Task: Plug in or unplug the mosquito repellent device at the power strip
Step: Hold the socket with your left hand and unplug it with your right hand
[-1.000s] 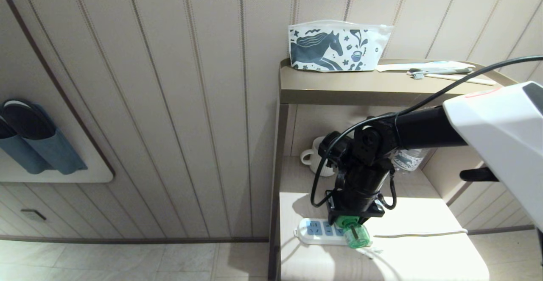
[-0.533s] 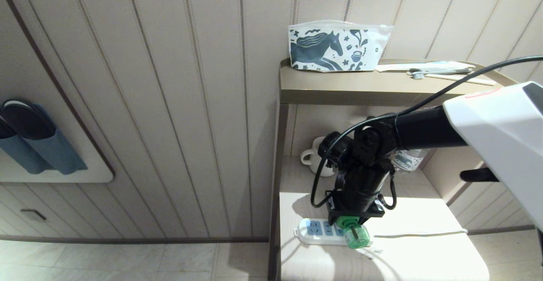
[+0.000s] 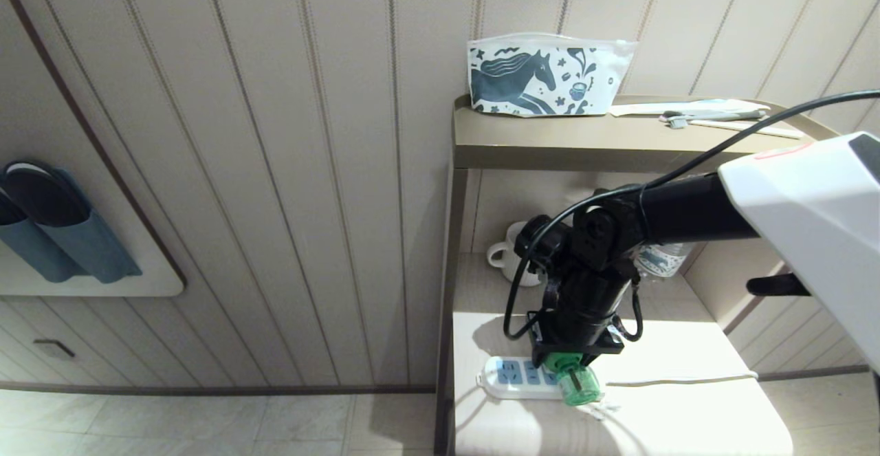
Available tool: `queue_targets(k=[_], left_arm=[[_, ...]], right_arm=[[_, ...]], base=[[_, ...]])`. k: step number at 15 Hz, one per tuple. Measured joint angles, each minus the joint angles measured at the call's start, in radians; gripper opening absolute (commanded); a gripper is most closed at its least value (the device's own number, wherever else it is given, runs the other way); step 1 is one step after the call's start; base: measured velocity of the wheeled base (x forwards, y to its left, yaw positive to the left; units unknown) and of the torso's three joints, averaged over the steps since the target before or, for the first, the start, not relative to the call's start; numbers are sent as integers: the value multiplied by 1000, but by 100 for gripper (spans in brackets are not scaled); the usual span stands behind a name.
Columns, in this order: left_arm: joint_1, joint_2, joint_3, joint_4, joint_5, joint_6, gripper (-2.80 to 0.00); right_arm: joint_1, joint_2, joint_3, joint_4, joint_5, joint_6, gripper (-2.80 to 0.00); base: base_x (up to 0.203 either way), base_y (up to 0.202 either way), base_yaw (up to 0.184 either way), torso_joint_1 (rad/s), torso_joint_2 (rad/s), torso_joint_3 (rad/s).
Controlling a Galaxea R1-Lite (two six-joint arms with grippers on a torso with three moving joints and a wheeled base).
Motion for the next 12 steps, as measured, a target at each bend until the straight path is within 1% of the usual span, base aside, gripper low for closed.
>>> queue_targets(k=[10, 12], left_arm=[[-1, 0, -1, 3, 8, 14, -280], [0, 6, -42, 21, 0, 27, -280]], right_arm=[[14, -6, 33, -4, 2, 0, -280], [14, -4, 33, -4, 2, 0, -280]], base=[[0, 0, 0, 0, 0, 0], [0, 0, 0, 0, 0, 0]])
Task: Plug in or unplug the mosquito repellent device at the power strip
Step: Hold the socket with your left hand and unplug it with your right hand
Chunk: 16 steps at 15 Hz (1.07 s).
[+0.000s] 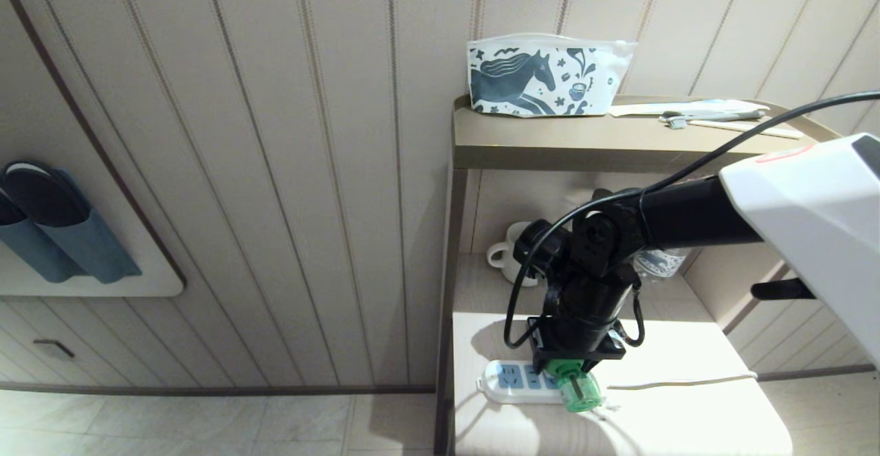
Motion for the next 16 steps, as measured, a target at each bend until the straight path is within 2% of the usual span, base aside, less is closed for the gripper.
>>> queue_targets(k=[2, 4, 6, 8, 10, 12, 14, 16], left_arm=[[0, 54, -106, 44, -35, -10, -280], [-1, 184, -213, 87, -103, -57, -280], [-5, 381, -285, 105, -218, -89, -280], [-47, 608, -319, 108, -331, -74, -280], [-183, 826, -332, 68, -404, -57, -280], [-381, 1033, -337, -31, -424, -72, -280], [-561, 1214, -340, -176, -384, -102, -280], [-727, 1362, -349, -350, -292, -150, -280]], right_arm=[[0, 3, 0, 0, 0, 0, -280], [5, 4, 0, 0, -2, 0, -280], [7, 5, 1, 0, -4, 0, -280], [8, 6, 1, 0, -5, 0, -280], [10, 10, 0, -1, -5, 0, -280], [14, 14, 0, -4, -7, 0, -280], [15, 13, 1, -7, -6, 0, -280], [16, 14, 1, -9, -6, 0, -280]], base=[[0, 0, 0, 0, 0, 0], [0, 0, 0, 0, 0, 0], [0, 0, 0, 0, 0, 0], [0, 0, 0, 0, 0, 0], [0, 0, 0, 0, 0, 0], [0, 0, 0, 0, 0, 0], [0, 0, 0, 0, 0, 0], [0, 0, 0, 0, 0, 0]])
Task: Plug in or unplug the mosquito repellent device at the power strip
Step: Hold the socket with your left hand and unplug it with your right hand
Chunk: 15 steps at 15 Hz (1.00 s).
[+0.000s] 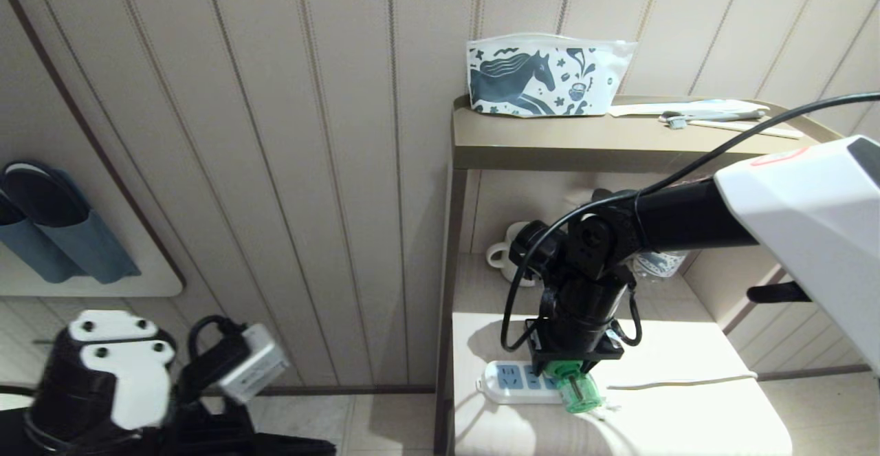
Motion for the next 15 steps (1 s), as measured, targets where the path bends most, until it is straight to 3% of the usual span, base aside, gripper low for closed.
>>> queue_targets(k=[3, 5, 9, 15], left_arm=[[-149, 220, -53, -206, 145, -72, -280], [-218, 379, -101, -319, 247, -90, -280], [-352, 636, -240, -506, 511, -103, -280], [-411, 786, -375, -521, 579, -102, -280]], right_arm=[[0, 2, 5, -20, 0, 0, -280], [-1, 1, 10, -33, 0, 0, -280], [-1, 2, 12, -37, 1, 0, -280], [-2, 4, 13, -49, 0, 0, -280]], base=[[0, 0, 0, 0, 0, 0], [0, 0, 0, 0, 0, 0], [0, 0, 0, 0, 0, 0], [0, 0, 0, 0, 0, 0]])
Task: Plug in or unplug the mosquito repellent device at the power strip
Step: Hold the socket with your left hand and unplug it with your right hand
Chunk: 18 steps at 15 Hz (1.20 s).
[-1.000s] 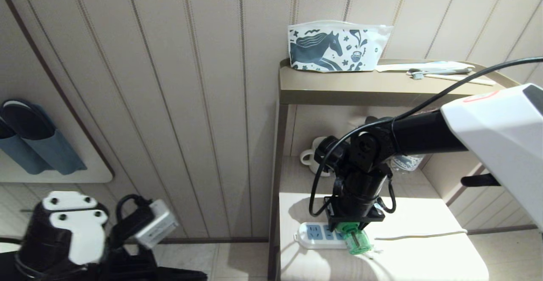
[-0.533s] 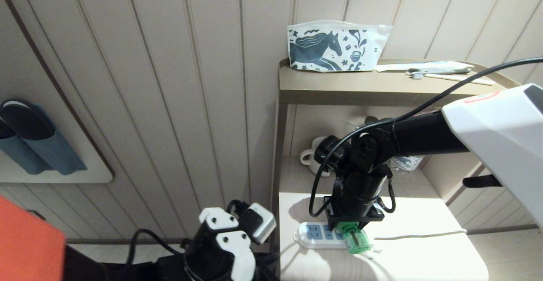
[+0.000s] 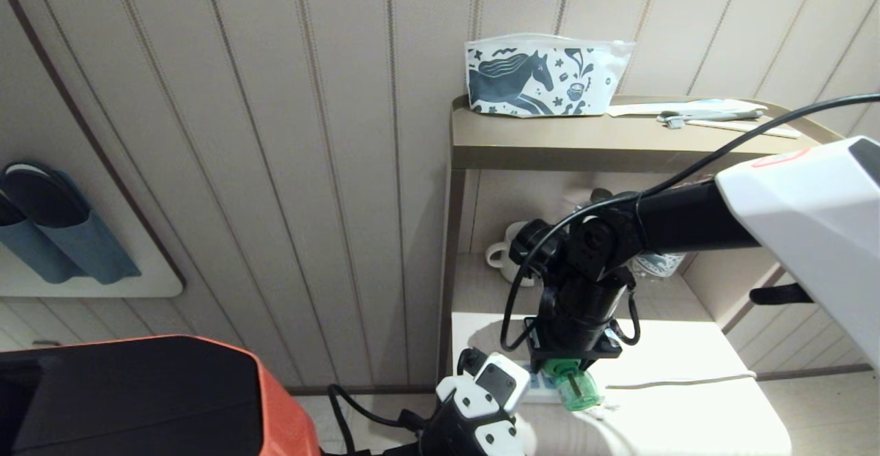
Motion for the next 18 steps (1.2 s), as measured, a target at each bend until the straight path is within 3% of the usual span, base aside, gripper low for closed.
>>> queue_targets(k=[2, 6, 13, 18], left_arm=[[-3, 53, -24, -40, 53, 1, -280], [-3, 143, -42, -194, 226, 25, -280], [-3, 201, -104, -229, 331, 25, -280], [-20, 229, -135, -222, 341, 29, -280]], right_arm=[[-1, 2, 0, -5, 0, 0, -280], [-1, 6, 1, -13, 0, 0, -280], [2, 7, 13, -36, -14, 0, -280], [1, 7, 14, -38, -16, 0, -280]], base=[[0, 0, 0, 0, 0, 0], [0, 0, 0, 0, 0, 0], [0, 0, 0, 0, 0, 0], [0, 0, 0, 0, 0, 0]])
